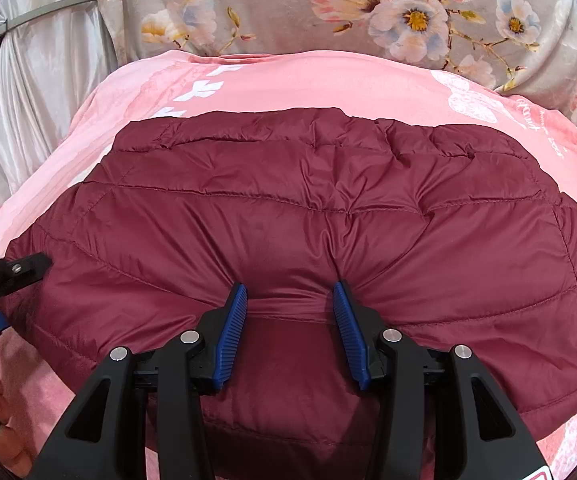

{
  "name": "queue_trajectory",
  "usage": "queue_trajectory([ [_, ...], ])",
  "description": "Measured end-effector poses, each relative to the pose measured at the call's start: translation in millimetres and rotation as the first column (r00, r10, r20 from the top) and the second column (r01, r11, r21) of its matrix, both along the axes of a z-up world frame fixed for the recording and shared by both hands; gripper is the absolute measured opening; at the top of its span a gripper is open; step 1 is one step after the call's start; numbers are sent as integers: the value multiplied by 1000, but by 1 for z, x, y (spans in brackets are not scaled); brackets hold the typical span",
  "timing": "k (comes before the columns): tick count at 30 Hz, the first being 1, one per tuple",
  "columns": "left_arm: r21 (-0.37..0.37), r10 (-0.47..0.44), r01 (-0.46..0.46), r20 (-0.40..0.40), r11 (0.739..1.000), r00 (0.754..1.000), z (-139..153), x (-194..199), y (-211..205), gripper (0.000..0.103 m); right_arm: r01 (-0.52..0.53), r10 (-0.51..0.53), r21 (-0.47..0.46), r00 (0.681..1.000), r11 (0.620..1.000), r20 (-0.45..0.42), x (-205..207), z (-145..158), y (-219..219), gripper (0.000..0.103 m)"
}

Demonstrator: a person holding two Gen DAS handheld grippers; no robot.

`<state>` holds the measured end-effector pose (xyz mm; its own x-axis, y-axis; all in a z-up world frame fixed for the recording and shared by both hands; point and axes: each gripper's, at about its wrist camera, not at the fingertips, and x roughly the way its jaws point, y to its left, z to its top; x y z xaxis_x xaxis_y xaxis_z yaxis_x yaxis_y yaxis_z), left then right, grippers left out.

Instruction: Fold large clothes

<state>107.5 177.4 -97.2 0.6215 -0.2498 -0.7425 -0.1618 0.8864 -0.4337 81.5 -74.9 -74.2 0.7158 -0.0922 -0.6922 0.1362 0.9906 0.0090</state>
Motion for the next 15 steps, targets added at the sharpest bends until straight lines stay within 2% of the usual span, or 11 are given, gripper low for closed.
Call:
queue_trajectory([
  [2,1,-15,15,3,1000,1000,6,3,-9,65,9,-10,26,1000,1000,20,-9,5,-3,41],
  [3,-1,-30,30,9,1000,1000,12,4,-12,60,15,-16,40,999,999,31,-15,7,-5,41],
  [4,4,-33,33,20,999,999,18,3,-12,46,14,-18,64,999,998,48,-27,11,-8,41],
  [5,8,-37,37,34,999,999,23,1,-11,30,10,-15,76,998,997,60,-38,14,-10,31],
  [6,5,-49,49,55,999,997,31,-1,-10,27,6,-11,78,998,997,65,-49,15,-12,18],
  [9,-32,-77,81,104,996,992,52,-8,-8,20,-6,2,96,999,995,51,-67,14,-17,4],
  [11,-39,-96,103,158,994,983,73,-16,-13,18,-16,13,104,999,994,32,-69,9,-18,0],
  [15,-29,-147,159,250,987,957,111,-31,-31,17,-24,22,140,1000,990,13,-64,0,-20,1],
])
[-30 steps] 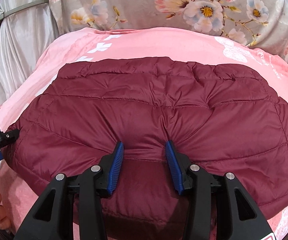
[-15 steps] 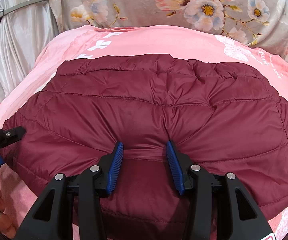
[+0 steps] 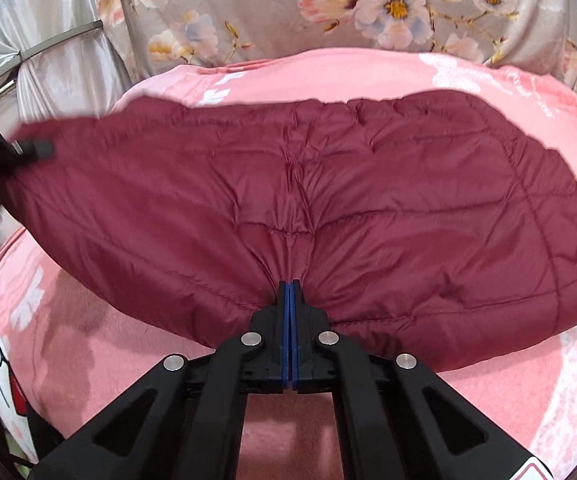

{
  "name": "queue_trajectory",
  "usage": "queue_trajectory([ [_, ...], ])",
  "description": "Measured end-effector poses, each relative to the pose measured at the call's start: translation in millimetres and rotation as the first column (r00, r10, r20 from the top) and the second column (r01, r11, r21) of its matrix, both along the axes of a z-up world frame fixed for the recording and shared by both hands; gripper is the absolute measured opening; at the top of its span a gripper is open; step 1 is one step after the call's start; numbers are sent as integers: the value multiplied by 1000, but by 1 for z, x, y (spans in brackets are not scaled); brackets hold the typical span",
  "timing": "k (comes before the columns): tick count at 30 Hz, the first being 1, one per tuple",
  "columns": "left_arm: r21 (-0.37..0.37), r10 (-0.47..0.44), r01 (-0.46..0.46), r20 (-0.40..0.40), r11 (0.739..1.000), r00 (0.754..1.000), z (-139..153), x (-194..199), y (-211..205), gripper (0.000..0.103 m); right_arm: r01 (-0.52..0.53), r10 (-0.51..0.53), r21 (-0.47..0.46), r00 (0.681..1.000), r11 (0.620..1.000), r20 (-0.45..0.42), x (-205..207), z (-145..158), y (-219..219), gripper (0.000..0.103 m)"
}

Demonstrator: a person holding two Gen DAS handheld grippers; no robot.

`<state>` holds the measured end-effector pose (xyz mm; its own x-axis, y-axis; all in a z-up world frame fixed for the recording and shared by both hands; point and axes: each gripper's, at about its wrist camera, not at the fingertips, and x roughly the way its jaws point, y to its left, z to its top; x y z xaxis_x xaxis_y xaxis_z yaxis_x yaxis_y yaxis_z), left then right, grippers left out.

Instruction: Fold large clothes

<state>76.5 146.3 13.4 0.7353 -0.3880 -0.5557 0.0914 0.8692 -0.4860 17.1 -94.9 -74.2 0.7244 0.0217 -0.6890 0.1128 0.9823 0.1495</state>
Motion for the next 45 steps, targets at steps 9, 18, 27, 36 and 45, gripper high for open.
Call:
queue_trajectory([
  [9,99,-225,210,180,973,958,70,-38,-94,16,-47,48,109,999,993,-10,10,-6,-2,1],
  [18,208,-449,415,156,886,880,67,-34,-221,16,99,-103,110,994,989,33,-75,22,-70,1],
  [27,310,-540,531,-63,789,839,-21,-28,-334,17,280,-281,61,960,958,1,-121,16,-135,1],
  [36,199,-559,553,-30,809,829,0,-35,-315,37,311,-312,22,948,950,71,-125,37,-156,6],
  [45,66,-341,335,192,940,920,86,-15,-222,73,282,-270,-21,935,959,231,-94,104,-181,44],
])
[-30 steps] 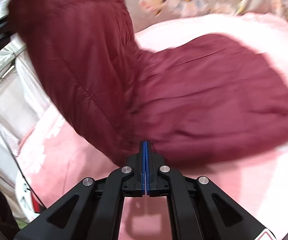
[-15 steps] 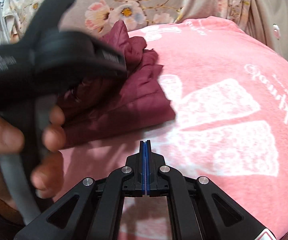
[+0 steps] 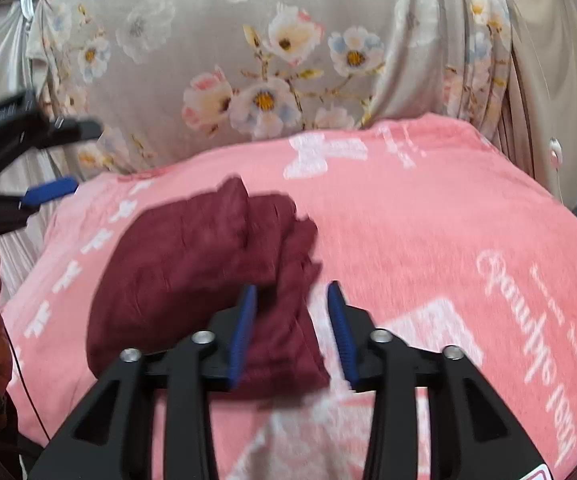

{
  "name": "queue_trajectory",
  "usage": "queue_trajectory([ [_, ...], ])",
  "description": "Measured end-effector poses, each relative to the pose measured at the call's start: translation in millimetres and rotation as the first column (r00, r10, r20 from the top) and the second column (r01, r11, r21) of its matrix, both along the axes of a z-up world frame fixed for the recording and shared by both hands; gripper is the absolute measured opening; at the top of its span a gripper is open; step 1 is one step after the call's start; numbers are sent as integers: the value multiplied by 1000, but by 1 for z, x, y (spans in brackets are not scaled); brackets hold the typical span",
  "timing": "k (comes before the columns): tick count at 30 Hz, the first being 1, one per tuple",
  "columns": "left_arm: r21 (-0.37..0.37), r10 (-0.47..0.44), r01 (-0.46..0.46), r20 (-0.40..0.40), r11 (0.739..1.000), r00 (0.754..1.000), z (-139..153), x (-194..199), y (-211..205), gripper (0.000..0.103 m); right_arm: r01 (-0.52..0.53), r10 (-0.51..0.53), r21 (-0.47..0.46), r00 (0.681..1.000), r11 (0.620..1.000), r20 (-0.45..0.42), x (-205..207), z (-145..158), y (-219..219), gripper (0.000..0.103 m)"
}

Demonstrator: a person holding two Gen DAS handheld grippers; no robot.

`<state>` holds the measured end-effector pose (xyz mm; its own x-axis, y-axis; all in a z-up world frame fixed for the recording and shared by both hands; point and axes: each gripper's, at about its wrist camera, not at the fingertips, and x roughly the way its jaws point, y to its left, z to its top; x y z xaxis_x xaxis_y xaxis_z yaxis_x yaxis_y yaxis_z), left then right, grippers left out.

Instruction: Fold large clothes

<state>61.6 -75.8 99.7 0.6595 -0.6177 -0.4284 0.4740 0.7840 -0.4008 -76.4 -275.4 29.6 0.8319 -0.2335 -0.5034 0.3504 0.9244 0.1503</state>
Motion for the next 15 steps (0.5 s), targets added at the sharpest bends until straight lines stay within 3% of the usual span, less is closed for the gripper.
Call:
queue_trajectory([
  [3,32,127,-127,-9,991,992,3,25,25,73,-43,42,38,999,998,34,21,25,-6,47],
  [8,52,232,-228,-91,972,968,-11,69,53,73,-96,95,105,995,990,13,81,52,-11,48],
  [12,76,278,-271,-109,959,954,-22,81,70,73,-112,129,163,986,980,-101,151,50,-12,48],
  [15,82,293,-285,-123,955,948,-29,90,79,73,-79,109,148,972,986,-210,194,35,-8,48],
])
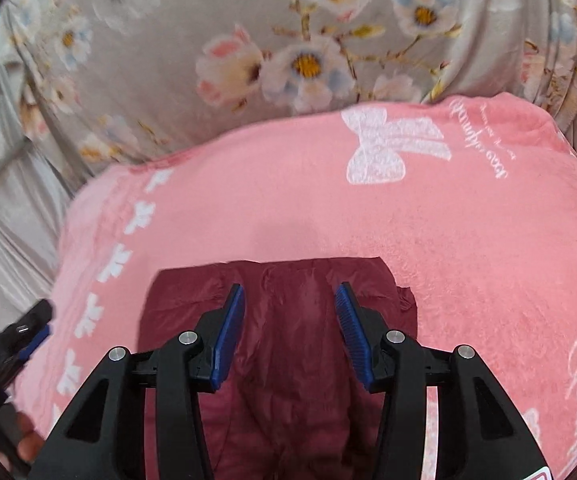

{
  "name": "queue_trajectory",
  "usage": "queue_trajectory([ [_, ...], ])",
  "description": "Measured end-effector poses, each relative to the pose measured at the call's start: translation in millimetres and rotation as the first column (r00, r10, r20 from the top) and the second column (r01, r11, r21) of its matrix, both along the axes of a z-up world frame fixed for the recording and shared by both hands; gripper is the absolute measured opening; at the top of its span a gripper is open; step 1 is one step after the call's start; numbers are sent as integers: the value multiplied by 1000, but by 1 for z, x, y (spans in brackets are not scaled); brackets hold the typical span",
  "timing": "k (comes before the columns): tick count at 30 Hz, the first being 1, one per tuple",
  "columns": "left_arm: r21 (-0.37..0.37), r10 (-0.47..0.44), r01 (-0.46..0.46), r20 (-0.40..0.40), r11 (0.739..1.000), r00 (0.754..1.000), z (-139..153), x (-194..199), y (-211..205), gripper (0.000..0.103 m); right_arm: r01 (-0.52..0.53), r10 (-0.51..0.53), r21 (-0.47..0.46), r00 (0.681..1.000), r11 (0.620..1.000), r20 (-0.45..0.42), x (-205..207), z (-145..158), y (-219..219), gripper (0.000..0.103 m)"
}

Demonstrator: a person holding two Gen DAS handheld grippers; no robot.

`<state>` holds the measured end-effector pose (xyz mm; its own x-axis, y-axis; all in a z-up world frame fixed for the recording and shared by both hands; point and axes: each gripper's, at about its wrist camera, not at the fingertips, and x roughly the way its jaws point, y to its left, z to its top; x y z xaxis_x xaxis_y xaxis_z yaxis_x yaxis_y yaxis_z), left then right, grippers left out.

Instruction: Fold large clothes

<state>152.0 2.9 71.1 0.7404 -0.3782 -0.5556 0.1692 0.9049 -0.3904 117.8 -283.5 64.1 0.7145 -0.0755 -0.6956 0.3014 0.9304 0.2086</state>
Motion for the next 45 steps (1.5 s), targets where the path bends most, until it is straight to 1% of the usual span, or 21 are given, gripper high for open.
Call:
queue_trajectory([
  [2,0,5,-5,-5,1000,1000,-3,5,3,73,7,-8,-5,996,1000,-84,25,-19,3,48],
  [3,4,6,-5,-10,1000,1000,-5,9,2,73,10,-10,0,994,1000,-112,32,-27,3,47],
  [4,8,3,-2,-13,1000,1000,-6,12,1,73,14,-14,-3,989,1000,-144,38,-38,2,42],
  [5,13,-2,2,-17,1000,1000,-7,14,-1,73,11,-13,-10,987,1000,-159,40,-46,1,22],
  [6,15,-6,7,-21,1000,1000,-8,17,-4,73,7,-8,-7,988,1000,-155,38,-51,-2,5],
  [7,15,-12,13,-24,1000,1000,-9,19,-5,73,11,-11,4,990,1000,-143,33,-53,-5,4],
  [8,16,-23,23,-25,1000,999,-9,22,-9,73,33,-31,14,994,999,-106,23,-51,-11,2],
  [10,21,-33,34,-26,999,999,-9,26,-17,73,68,-68,-8,997,998,-24,4,-41,-18,2],
  [12,27,-56,57,-23,998,998,-7,31,-31,73,110,-109,-49,994,993,29,-14,-34,-24,2],
  [14,39,-89,90,-23,995,996,-6,36,-54,73,138,-134,-71,990,988,50,-23,-32,-29,2],
  [16,53,-113,114,-34,992,993,-12,41,-75,73,144,-142,-76,990,987,26,-25,-42,-35,2],
  [18,97,-127,132,-57,986,990,-25,48,-103,73,151,-151,-57,988,987,0,-22,-55,-44,2],
  [20,167,-128,142,-88,976,988,-45,56,-130,73,162,-163,-62,986,985,-16,-19,-66,-51,2],
  [23,225,-115,143,-133,964,984,-72,64,-150,72,165,-167,-59,986,984,-27,-16,-82,-58,2],
  [26,223,-106,141,-159,965,981,-92,69,-155,74,163,-165,-51,986,985,-31,-15,-94,-62,3],
  [33,235,-85,116,-141,965,986,-110,71,-161,85,163,-162,17,987,987,-13,-16,-120,-73,4],
  [38,254,-75,100,-108,962,991,-117,69,-166,89,169,-169,15,986,986,8,-16,-126,-70,4],
  [45,284,-63,83,-80,955,995,-123,67,-172,91,171,-171,24,985,985,8,-17,-128,-71,4],
])
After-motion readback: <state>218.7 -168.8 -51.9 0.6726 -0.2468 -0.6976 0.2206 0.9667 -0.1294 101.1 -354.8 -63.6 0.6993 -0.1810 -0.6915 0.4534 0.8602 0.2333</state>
